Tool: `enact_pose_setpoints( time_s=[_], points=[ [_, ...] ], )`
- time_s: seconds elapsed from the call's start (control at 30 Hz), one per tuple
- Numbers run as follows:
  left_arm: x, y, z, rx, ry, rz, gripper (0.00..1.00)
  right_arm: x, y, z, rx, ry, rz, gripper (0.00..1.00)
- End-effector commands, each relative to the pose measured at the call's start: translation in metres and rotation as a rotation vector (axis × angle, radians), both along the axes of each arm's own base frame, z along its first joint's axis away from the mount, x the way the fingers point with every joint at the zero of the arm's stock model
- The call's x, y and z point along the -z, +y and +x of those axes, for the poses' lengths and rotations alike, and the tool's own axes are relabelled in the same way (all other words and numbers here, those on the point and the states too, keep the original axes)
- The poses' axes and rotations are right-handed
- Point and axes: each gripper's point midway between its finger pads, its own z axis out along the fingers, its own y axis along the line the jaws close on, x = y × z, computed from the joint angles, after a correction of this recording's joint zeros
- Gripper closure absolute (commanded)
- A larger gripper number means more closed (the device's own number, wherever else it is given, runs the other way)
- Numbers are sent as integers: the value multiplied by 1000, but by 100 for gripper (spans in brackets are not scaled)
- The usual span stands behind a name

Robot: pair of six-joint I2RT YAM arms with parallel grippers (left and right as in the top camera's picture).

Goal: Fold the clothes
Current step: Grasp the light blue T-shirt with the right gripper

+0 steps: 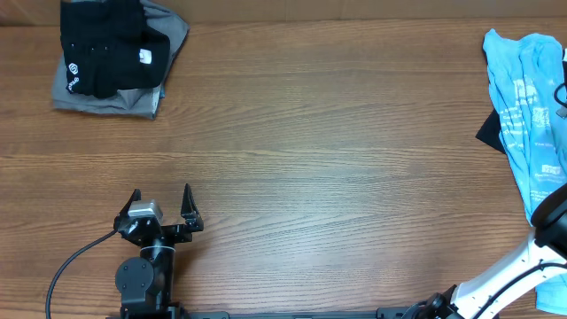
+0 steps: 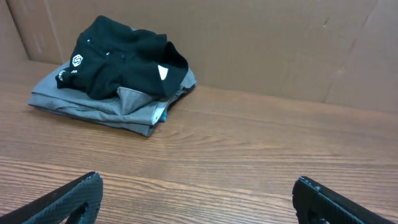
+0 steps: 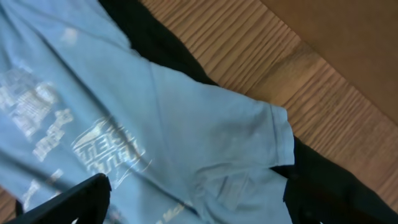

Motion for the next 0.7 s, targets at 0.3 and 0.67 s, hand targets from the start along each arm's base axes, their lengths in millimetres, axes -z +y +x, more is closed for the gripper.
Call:
enact_pose_setpoints(
  time_s=[0.3,0.67],
  points=[
    [2,-1,0,5,5,26,0,58,-24,-19,67,18,115,11],
    [2,-1,0,5,5,26,0,60,-27,-23,88,15,122,44]
  ],
)
